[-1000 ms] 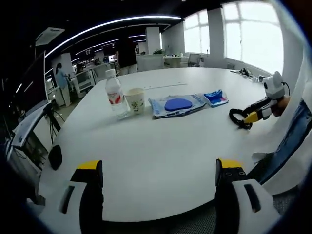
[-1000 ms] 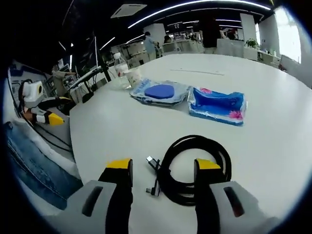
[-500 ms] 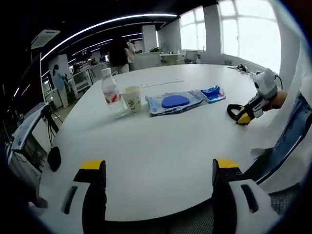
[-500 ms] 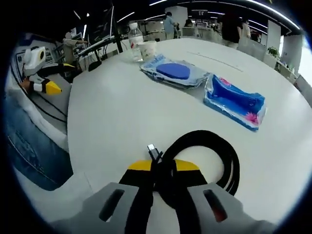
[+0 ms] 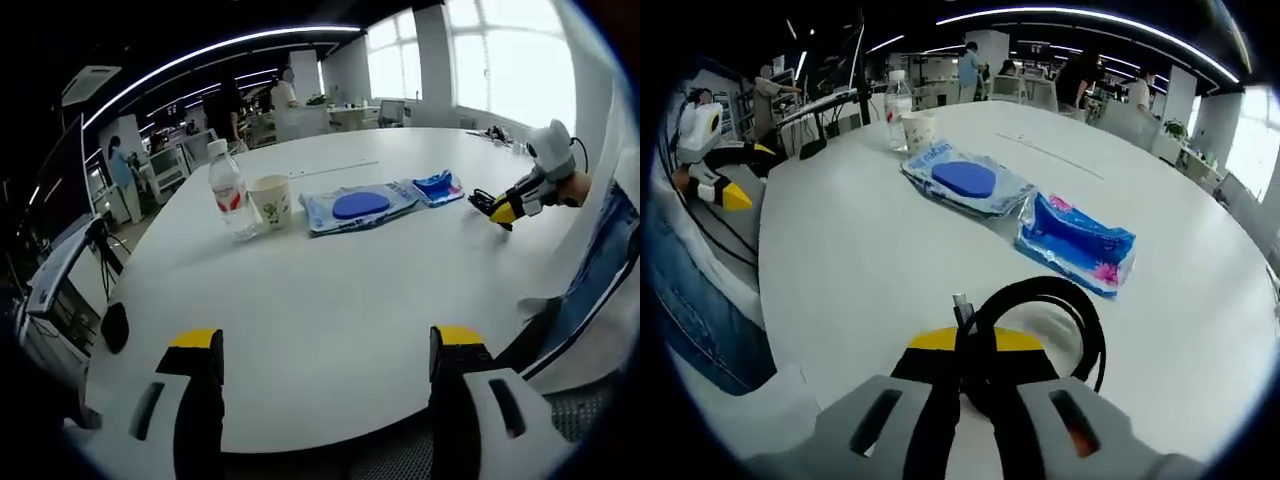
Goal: Arrange the tabletop items into an orderly group along one side of the table until the central work area is clear of visible clutter.
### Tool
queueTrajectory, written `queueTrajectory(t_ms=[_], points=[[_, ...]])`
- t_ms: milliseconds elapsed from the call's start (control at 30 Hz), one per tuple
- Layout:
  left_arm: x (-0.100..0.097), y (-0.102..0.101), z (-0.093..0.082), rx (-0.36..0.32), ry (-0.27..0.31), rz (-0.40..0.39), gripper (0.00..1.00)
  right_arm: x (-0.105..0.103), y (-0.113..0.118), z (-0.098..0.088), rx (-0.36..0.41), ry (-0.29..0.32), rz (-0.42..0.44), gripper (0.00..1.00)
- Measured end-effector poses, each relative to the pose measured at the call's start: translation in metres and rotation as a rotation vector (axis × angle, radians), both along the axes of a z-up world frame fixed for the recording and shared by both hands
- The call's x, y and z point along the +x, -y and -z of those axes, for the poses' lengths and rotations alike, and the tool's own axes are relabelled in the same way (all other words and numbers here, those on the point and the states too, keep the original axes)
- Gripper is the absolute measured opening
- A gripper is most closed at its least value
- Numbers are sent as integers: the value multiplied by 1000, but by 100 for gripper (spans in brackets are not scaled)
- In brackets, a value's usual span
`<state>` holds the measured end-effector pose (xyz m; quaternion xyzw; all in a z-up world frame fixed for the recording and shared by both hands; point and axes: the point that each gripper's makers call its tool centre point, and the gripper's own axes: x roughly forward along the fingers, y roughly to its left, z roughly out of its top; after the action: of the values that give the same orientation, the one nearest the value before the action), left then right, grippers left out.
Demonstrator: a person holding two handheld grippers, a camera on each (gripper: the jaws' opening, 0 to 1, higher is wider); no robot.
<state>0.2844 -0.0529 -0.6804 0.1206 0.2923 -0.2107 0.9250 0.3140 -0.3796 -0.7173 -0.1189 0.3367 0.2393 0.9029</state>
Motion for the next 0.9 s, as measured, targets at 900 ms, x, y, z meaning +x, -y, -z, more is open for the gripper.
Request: queueTrajectory(t_ms=[900], points=[[1,-4,-2,25,8,-9,84,44,-27,14,-22,-30,-93,7]])
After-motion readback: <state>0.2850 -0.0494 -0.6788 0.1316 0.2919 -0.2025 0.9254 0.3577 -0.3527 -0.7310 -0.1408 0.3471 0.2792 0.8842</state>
